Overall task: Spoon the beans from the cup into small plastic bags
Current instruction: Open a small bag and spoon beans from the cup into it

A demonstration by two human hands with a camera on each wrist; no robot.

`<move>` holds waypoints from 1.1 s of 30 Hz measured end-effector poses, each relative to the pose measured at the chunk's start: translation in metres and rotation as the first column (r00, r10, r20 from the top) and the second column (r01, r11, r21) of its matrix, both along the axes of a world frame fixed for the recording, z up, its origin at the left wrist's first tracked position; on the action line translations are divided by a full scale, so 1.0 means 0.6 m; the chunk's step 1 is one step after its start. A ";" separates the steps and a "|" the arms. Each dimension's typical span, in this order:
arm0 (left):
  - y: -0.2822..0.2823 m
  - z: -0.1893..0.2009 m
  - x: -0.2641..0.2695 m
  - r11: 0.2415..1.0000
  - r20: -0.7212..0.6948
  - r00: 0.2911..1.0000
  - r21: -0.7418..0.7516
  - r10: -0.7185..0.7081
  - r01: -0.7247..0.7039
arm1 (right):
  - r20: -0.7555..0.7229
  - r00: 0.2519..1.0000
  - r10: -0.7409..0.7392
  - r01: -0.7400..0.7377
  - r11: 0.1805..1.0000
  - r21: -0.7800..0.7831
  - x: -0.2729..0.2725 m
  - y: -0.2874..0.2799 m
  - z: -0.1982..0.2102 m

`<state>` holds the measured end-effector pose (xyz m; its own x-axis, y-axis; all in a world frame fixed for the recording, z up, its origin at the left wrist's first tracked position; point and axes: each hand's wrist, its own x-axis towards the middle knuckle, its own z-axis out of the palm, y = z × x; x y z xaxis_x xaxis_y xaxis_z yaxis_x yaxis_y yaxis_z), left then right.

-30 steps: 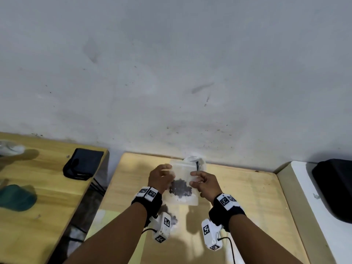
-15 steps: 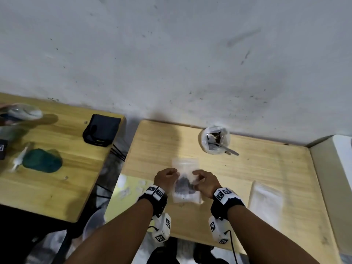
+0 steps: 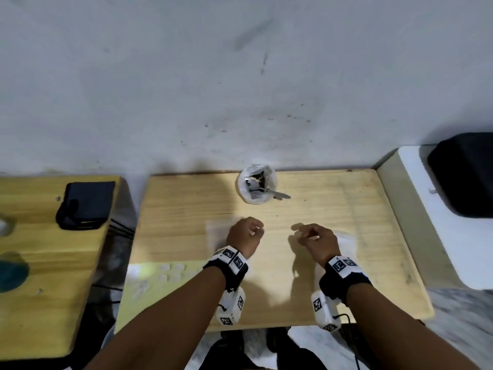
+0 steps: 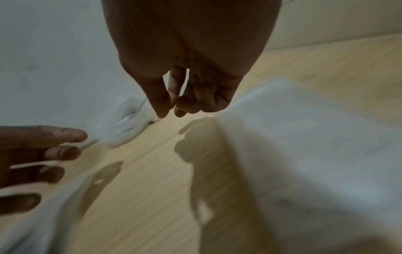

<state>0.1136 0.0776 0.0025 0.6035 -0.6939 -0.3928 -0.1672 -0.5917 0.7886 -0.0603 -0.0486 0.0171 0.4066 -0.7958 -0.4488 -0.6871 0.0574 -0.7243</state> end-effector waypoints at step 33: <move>-0.172 -0.042 -0.210 0.985 -0.247 0.965 0.120 -0.088 0.121 | 0.048 0.911 -0.409 0.405 0.911 0.076 -0.214 -0.115 -0.042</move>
<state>-0.0123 -0.0255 -0.0229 0.4072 -0.6799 -0.6098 -0.0490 -0.6830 0.7288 -0.1888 -0.1177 -0.0081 0.0815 -0.8690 -0.4881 -0.5486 0.3698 -0.7499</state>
